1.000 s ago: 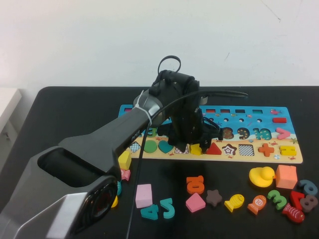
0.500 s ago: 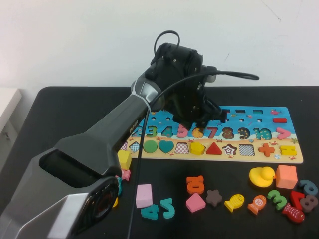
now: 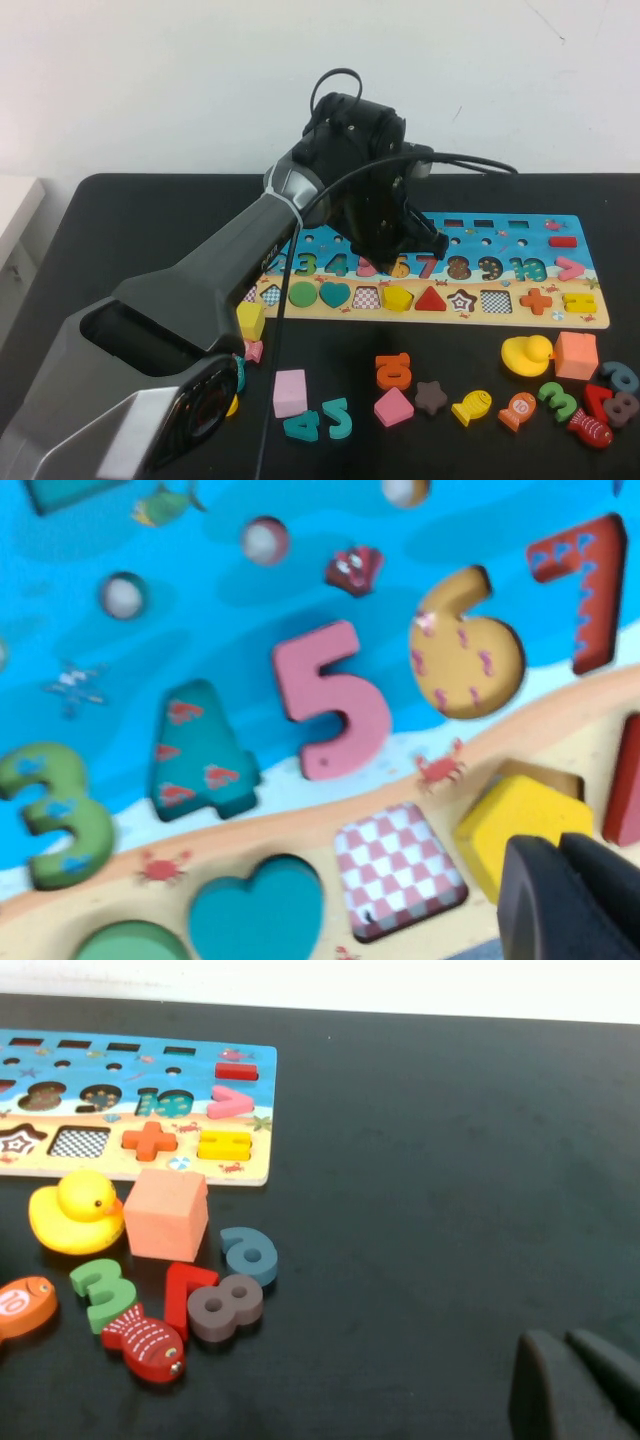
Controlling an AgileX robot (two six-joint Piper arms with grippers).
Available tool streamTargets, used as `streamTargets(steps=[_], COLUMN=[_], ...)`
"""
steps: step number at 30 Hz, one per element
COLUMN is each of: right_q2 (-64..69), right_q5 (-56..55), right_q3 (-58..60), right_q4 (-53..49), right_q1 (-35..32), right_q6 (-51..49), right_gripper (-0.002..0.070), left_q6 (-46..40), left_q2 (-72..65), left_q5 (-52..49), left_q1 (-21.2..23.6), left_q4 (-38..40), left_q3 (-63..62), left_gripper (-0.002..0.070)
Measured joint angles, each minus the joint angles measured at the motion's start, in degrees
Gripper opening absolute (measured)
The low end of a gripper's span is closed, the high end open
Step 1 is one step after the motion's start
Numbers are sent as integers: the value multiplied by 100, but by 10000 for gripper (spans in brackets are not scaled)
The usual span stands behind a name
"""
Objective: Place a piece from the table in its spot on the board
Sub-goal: Place the "Pentagon" into the hole of the Pentagon
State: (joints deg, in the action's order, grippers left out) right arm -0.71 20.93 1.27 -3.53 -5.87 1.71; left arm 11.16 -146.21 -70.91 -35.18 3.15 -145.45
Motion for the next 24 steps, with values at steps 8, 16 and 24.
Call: streamTargets(steps=[8, 16, 24], right_q2=[0, 0, 0], right_q5=[0, 0, 0], right_q3=[0, 0, 0], right_q4=[0, 0, 0], right_q1=[0, 0, 0], right_q6=[0, 0, 0], right_gripper=[18, 18, 19], left_q6=[-162, -215, -342], left_q2=[-12, -24, -24], left_q5=[0, 0, 0], left_q1=[-4, -13, -13], left_q4=[169, 155, 112], left_q3=[268, 268, 467], left_gripper=[0, 0, 0])
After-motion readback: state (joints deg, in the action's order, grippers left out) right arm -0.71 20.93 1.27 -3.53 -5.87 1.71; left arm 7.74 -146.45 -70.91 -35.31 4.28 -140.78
